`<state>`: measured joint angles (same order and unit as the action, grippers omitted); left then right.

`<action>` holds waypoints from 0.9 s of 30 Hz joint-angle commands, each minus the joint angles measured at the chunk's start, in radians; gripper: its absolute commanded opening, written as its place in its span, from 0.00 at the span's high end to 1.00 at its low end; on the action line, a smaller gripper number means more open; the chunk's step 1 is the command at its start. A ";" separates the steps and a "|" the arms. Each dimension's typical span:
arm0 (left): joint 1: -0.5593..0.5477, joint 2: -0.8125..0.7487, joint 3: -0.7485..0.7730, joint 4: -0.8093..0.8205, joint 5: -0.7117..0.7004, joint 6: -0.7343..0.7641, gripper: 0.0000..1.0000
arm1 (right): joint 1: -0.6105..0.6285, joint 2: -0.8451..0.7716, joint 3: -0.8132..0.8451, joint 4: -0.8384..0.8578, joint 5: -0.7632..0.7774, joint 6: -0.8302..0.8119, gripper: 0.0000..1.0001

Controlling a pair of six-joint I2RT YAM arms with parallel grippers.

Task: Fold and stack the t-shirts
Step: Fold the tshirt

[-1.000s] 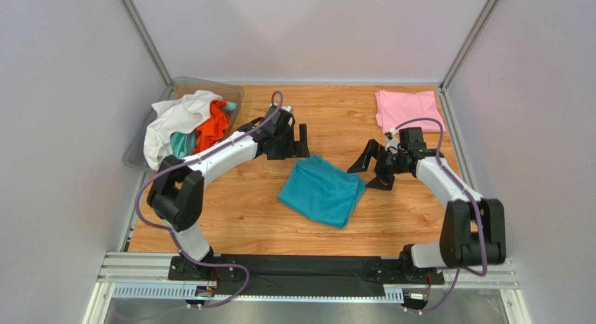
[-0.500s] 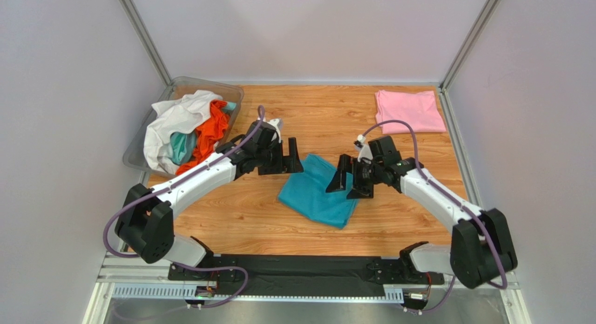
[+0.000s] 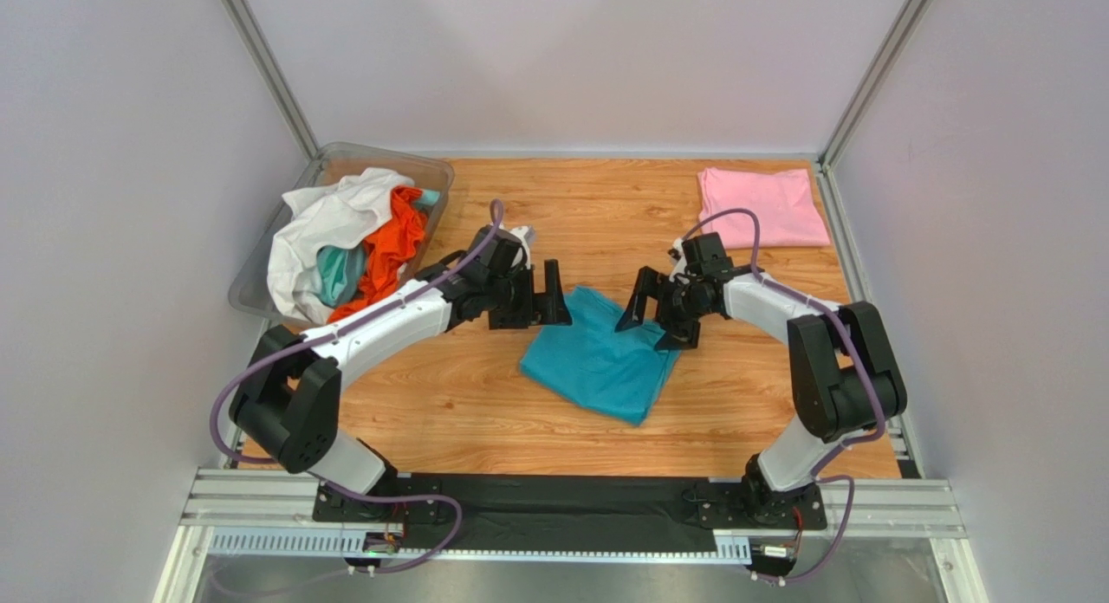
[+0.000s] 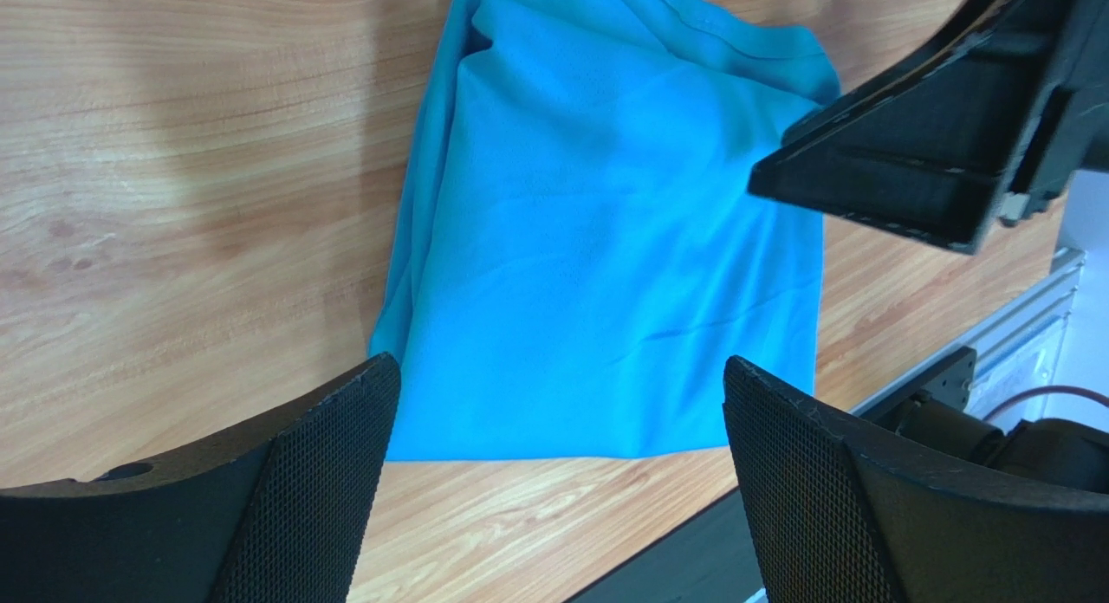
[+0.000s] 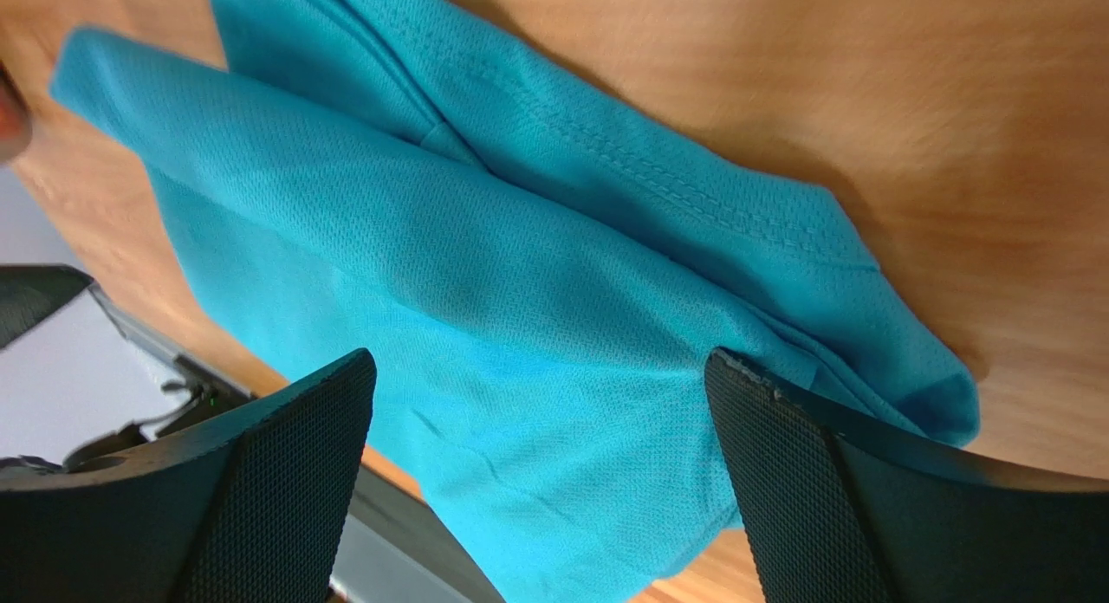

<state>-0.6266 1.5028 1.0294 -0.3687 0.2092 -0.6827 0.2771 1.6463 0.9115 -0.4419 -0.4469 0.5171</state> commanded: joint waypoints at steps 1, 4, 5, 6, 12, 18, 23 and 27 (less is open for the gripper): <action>-0.001 0.049 0.070 0.020 0.022 0.003 0.00 | -0.021 0.067 0.003 0.042 0.099 -0.037 0.00; -0.007 0.083 0.096 0.020 0.042 0.011 0.00 | -0.033 0.101 0.003 0.043 0.117 -0.054 0.00; -0.012 0.089 0.101 0.020 0.044 0.014 0.00 | -0.035 0.106 0.004 0.042 0.114 -0.058 0.00; -0.015 0.099 0.110 0.020 0.047 0.015 0.00 | -0.035 0.107 0.012 0.042 0.109 -0.071 0.00; -0.028 0.093 0.124 0.020 0.053 0.022 0.00 | -0.035 0.046 0.098 -0.037 0.109 -0.141 0.00; -0.033 0.002 0.032 0.034 0.041 0.012 0.00 | -0.032 -0.156 0.202 -0.207 0.093 -0.249 0.00; -0.044 -0.027 -0.064 0.148 0.094 -0.034 0.00 | 0.011 -0.356 -0.036 -0.079 -0.159 -0.080 0.00; -0.062 -0.007 -0.066 0.185 0.128 -0.040 0.00 | 0.135 -0.431 -0.207 0.159 -0.268 0.079 0.00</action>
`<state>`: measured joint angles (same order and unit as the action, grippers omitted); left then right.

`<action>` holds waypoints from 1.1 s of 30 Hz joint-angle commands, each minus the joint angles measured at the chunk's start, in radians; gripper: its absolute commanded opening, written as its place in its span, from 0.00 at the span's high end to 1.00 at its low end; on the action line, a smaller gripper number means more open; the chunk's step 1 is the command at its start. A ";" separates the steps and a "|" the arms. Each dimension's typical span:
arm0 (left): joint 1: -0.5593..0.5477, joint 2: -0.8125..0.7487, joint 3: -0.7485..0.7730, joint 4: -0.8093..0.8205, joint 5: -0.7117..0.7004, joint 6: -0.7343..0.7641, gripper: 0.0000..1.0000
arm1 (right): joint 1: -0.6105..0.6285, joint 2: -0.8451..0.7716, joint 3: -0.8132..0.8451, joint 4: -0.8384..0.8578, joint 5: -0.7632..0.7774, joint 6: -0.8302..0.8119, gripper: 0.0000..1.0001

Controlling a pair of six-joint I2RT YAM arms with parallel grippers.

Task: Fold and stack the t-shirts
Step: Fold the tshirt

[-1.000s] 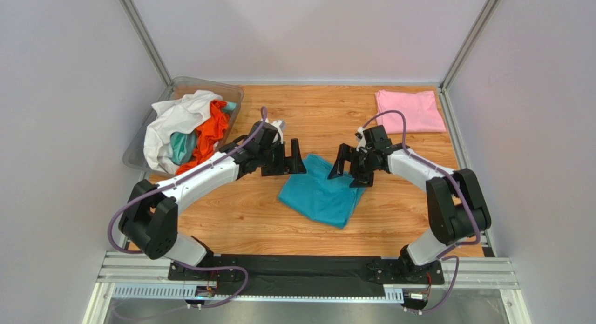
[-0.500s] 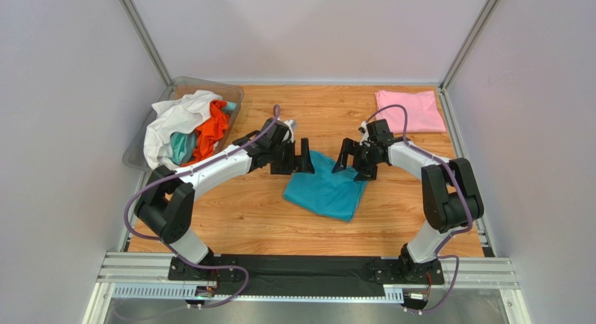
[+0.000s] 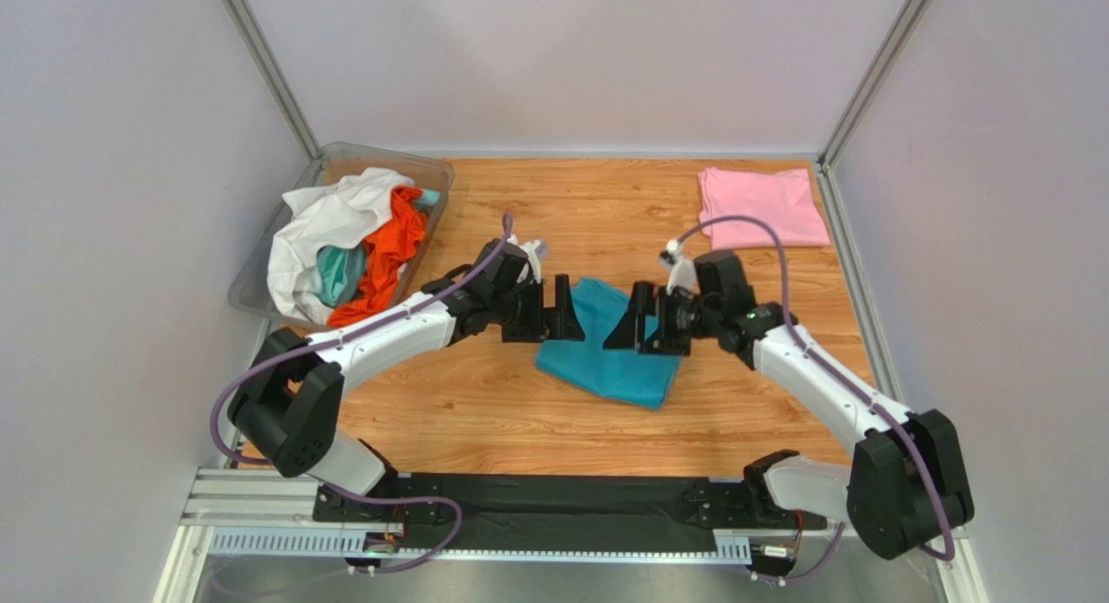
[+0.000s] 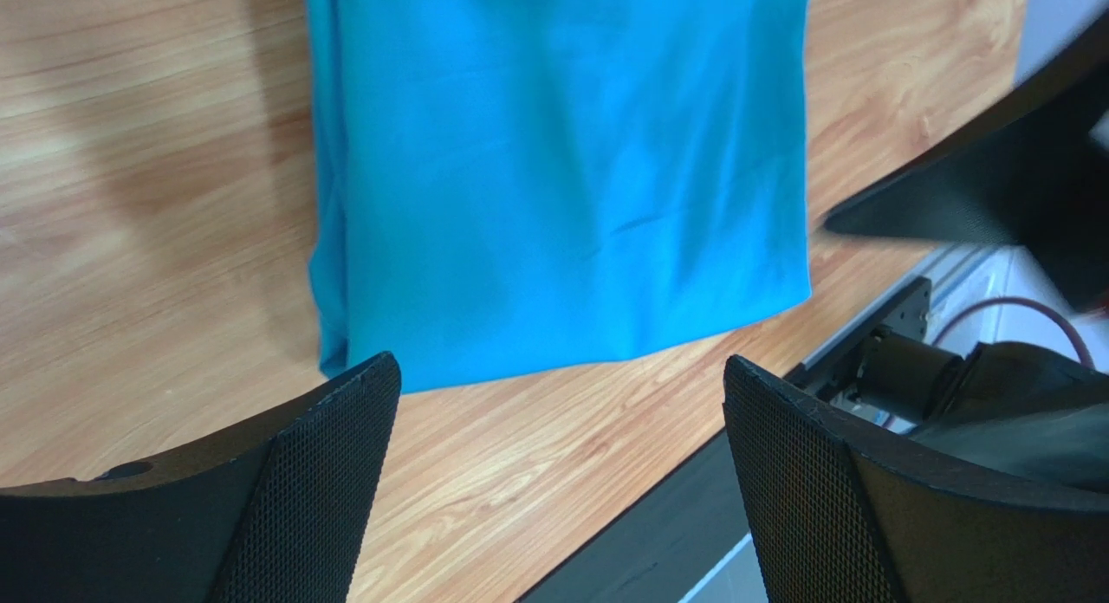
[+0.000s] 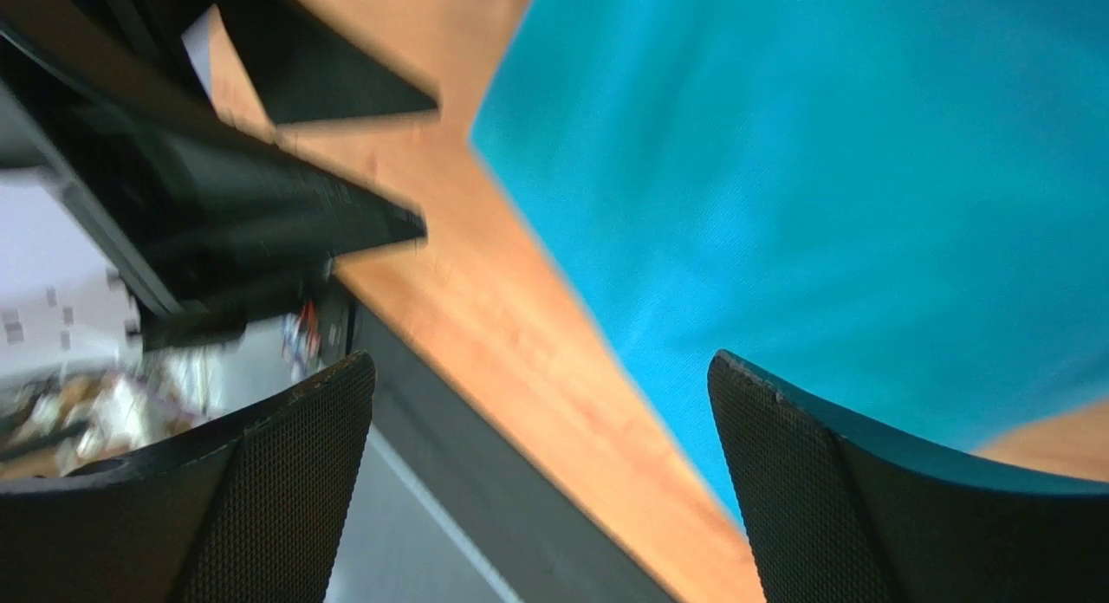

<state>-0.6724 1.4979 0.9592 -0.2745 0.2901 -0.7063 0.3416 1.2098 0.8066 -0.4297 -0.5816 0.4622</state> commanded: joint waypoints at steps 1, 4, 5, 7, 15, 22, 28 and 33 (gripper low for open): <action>-0.021 0.004 0.004 0.100 0.055 -0.021 0.00 | 0.104 -0.003 -0.118 0.163 -0.120 0.145 0.00; -0.030 0.033 -0.004 0.144 0.073 -0.033 0.00 | 0.114 -0.006 -0.175 0.181 -0.078 0.168 0.00; -0.030 0.053 -0.007 0.146 0.075 -0.036 0.00 | 0.112 -0.003 -0.185 0.178 -0.060 0.164 0.00; -0.030 0.070 -0.011 0.146 0.070 -0.039 0.00 | 0.111 0.011 -0.219 0.177 -0.009 0.148 0.00; -0.030 0.148 -0.043 0.141 0.058 -0.048 0.00 | 0.045 0.092 -0.322 0.166 0.098 0.124 0.00; -0.038 0.133 -0.105 0.172 0.061 -0.085 0.00 | 0.008 0.062 -0.317 0.114 0.115 0.084 0.00; -0.070 0.021 -0.117 0.092 0.026 -0.084 0.00 | 0.008 -0.114 -0.123 -0.164 0.199 -0.011 0.00; -0.095 -0.230 -0.068 -0.084 -0.140 -0.025 0.00 | 0.008 -0.309 0.067 -0.390 0.336 -0.046 0.00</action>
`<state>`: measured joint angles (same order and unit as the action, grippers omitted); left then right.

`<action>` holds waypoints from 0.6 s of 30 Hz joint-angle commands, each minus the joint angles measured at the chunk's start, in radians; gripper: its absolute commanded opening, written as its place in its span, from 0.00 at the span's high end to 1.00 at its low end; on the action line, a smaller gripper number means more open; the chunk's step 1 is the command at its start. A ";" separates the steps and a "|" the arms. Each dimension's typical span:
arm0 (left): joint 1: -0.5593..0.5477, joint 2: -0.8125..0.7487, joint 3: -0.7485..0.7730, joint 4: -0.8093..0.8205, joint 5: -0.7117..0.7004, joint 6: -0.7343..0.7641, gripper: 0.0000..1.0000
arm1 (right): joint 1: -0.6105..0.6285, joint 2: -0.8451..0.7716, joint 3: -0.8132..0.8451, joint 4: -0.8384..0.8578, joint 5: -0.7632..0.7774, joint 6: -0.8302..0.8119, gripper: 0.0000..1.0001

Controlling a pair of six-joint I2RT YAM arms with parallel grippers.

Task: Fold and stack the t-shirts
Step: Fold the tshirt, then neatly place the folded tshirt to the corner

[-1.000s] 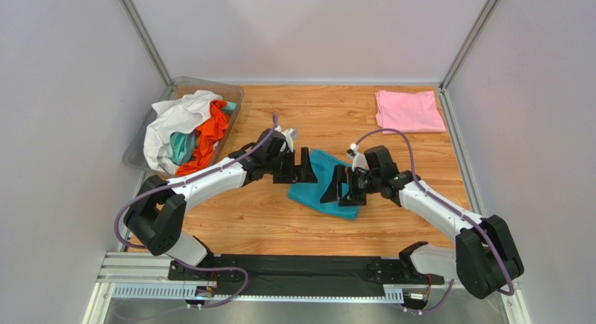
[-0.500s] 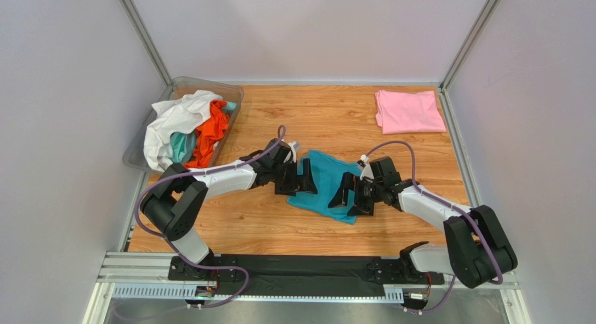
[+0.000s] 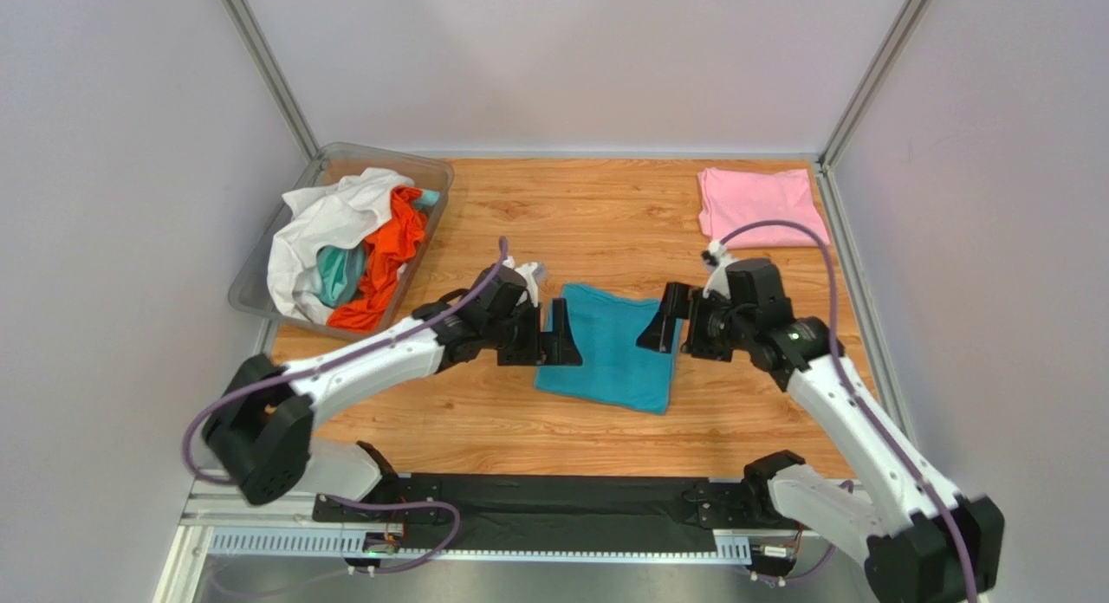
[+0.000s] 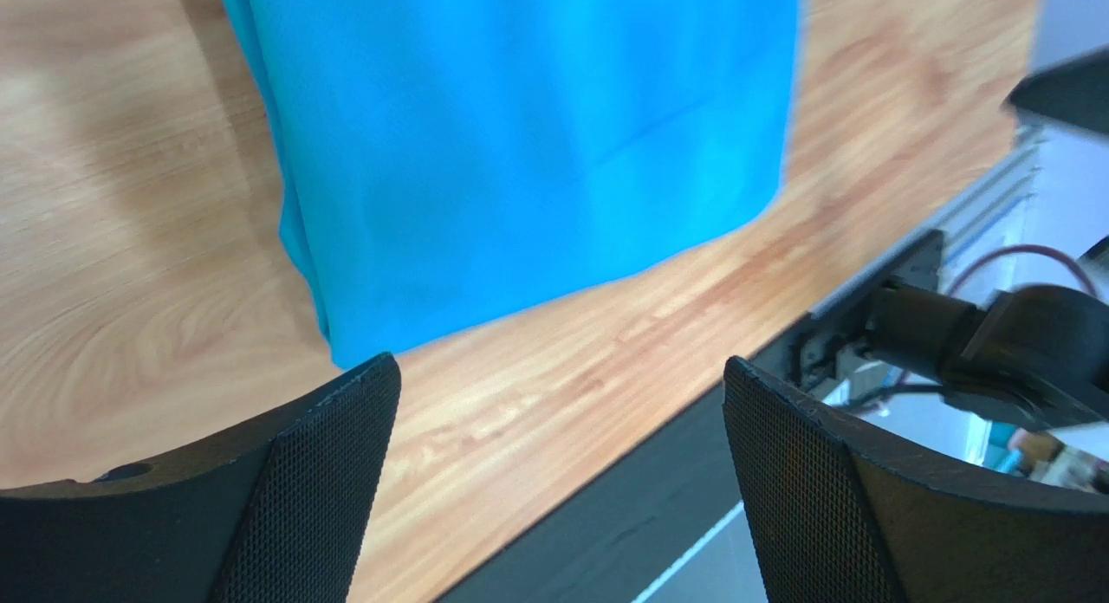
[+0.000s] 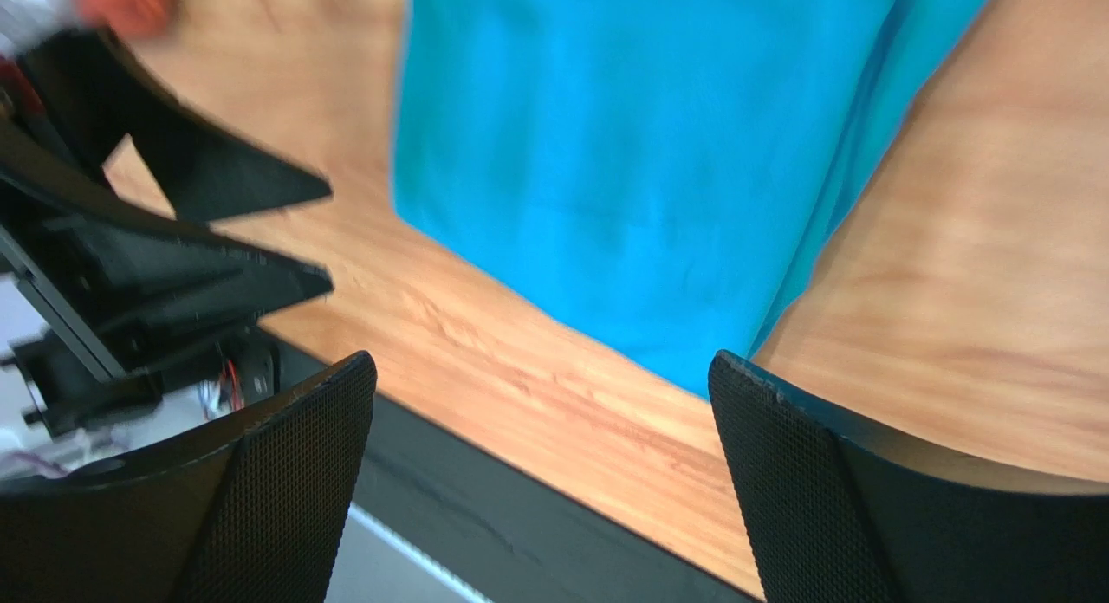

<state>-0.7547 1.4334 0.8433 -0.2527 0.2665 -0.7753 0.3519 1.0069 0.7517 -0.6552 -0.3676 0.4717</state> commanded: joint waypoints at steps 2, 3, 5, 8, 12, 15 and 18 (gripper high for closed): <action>-0.012 -0.287 0.057 -0.187 -0.208 0.070 0.00 | -0.002 -0.181 0.182 -0.213 0.247 -0.027 0.00; -0.012 -0.325 0.063 -0.216 -0.245 0.082 0.00 | -0.002 -0.207 0.187 -0.219 0.327 -0.013 0.00; -0.012 -0.429 0.071 -0.304 -0.370 0.082 0.00 | -0.002 -0.261 0.169 -0.218 0.412 0.030 0.00; -0.012 -0.537 0.068 -0.428 -0.539 0.064 0.00 | -0.002 -0.277 0.131 -0.205 0.476 0.068 0.00; -0.012 -0.633 0.043 -0.572 -0.687 0.010 0.00 | -0.001 -0.211 0.087 -0.176 0.443 0.084 0.00; -0.012 -0.700 0.016 -0.614 -0.762 -0.019 0.00 | -0.002 -0.112 0.072 -0.140 0.417 0.070 0.00; -0.012 -0.763 -0.030 -0.617 -0.794 -0.050 0.00 | -0.002 -0.024 0.061 -0.089 0.404 0.077 0.00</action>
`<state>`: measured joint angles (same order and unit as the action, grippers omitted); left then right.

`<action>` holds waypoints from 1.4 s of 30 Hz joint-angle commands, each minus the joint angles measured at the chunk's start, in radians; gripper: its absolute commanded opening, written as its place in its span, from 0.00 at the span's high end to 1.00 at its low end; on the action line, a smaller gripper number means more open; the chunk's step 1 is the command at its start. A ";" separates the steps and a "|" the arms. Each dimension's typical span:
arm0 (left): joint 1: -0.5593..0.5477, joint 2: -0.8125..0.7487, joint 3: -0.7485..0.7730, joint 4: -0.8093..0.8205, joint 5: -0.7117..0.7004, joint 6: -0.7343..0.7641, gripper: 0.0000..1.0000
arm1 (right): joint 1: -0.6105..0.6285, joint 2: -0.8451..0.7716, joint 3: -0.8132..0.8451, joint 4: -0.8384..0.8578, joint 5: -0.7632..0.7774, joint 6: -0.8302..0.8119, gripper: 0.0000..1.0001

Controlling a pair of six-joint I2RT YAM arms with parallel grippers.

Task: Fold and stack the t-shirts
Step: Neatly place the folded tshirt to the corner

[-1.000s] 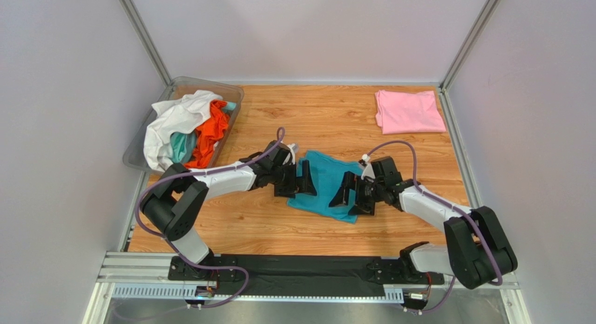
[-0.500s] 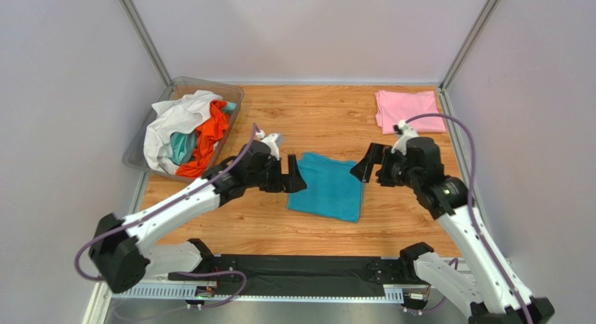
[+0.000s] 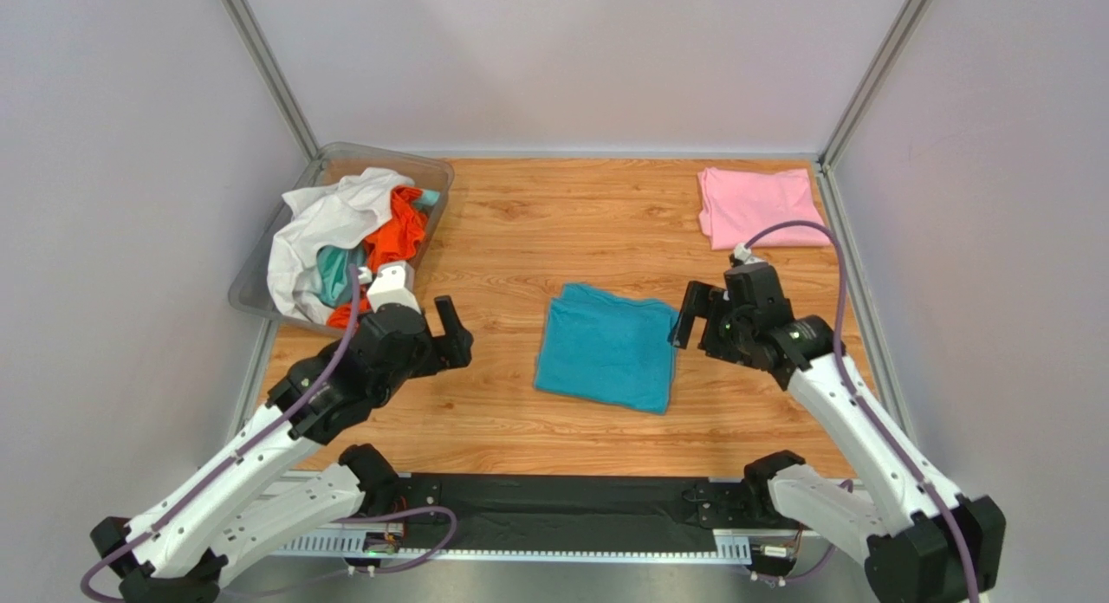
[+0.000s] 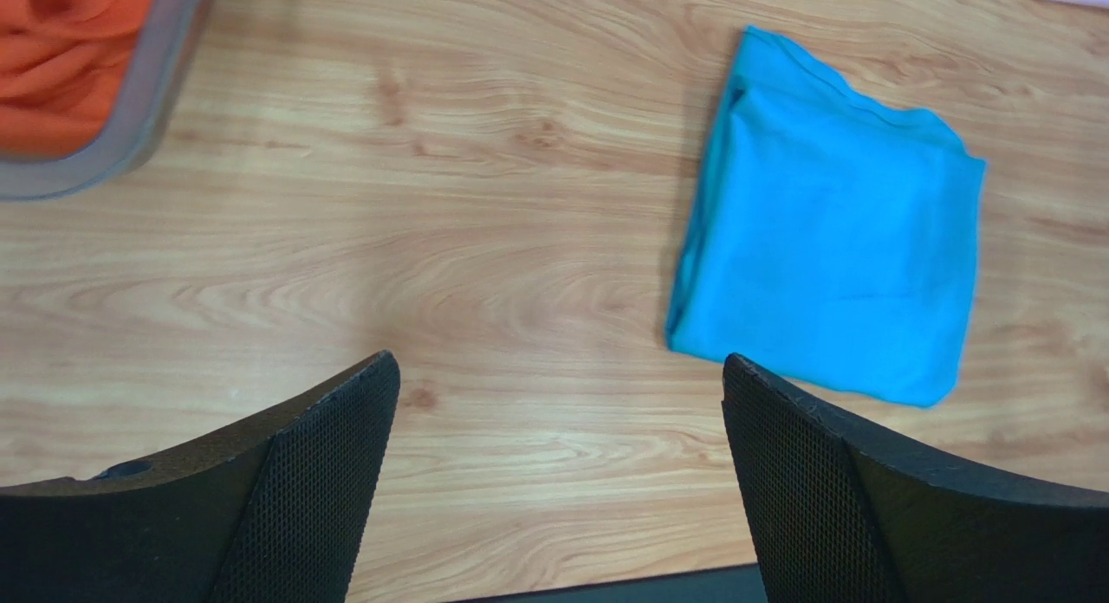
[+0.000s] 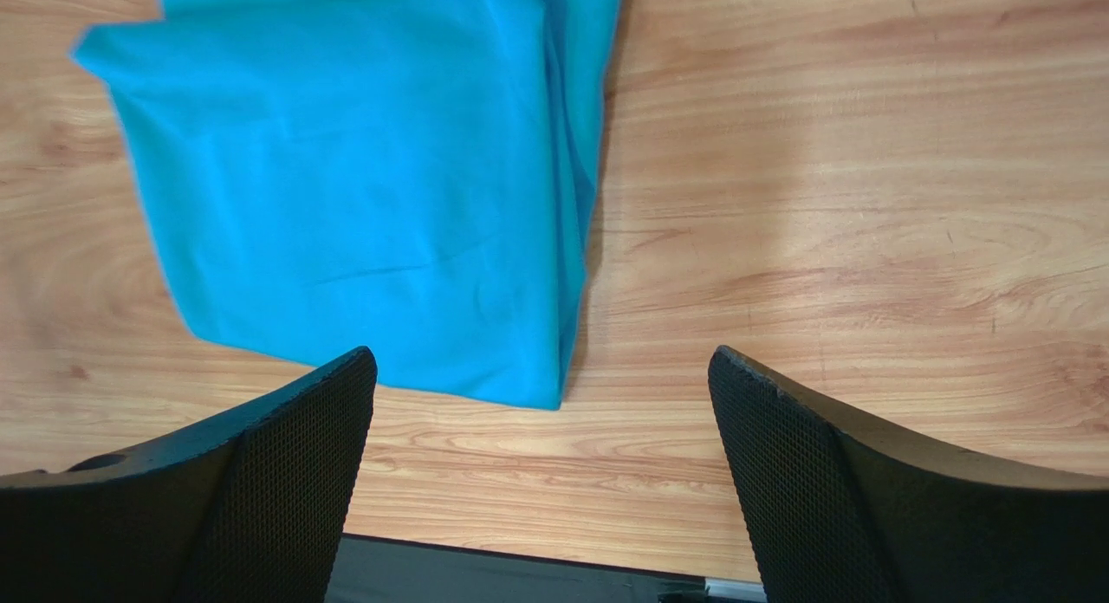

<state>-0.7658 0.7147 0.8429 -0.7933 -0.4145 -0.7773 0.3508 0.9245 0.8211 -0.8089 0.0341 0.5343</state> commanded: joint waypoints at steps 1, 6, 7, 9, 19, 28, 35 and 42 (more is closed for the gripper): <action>-0.001 -0.070 -0.047 -0.086 -0.131 -0.062 0.00 | -0.001 0.124 -0.008 0.080 -0.006 0.012 0.00; -0.001 -0.127 -0.096 -0.086 -0.168 -0.112 0.00 | -0.001 0.307 0.001 0.194 -0.086 0.019 0.00; -0.001 -0.139 -0.103 -0.087 -0.170 -0.111 0.00 | -0.001 0.357 0.006 0.220 -0.092 0.020 0.01; -0.001 -0.147 -0.107 -0.087 -0.165 -0.103 0.00 | 0.002 0.411 0.013 0.235 -0.132 0.021 0.04; -0.003 -0.159 -0.116 -0.095 -0.176 -0.092 0.00 | 0.066 0.616 0.041 0.300 -0.105 0.030 0.11; -0.001 -0.158 -0.114 -0.106 -0.176 -0.092 0.00 | 0.109 0.721 0.084 0.280 -0.036 0.030 0.25; -0.001 -0.161 -0.111 -0.118 -0.190 -0.105 0.00 | 0.134 0.792 0.138 0.258 0.061 0.000 0.52; -0.001 -0.166 -0.119 -0.135 -0.210 -0.122 0.00 | 0.136 0.800 0.222 0.234 0.159 -0.077 0.83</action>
<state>-0.7658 0.5598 0.7311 -0.9157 -0.5896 -0.8783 0.4889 1.6951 1.0088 -0.5663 0.0704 0.5182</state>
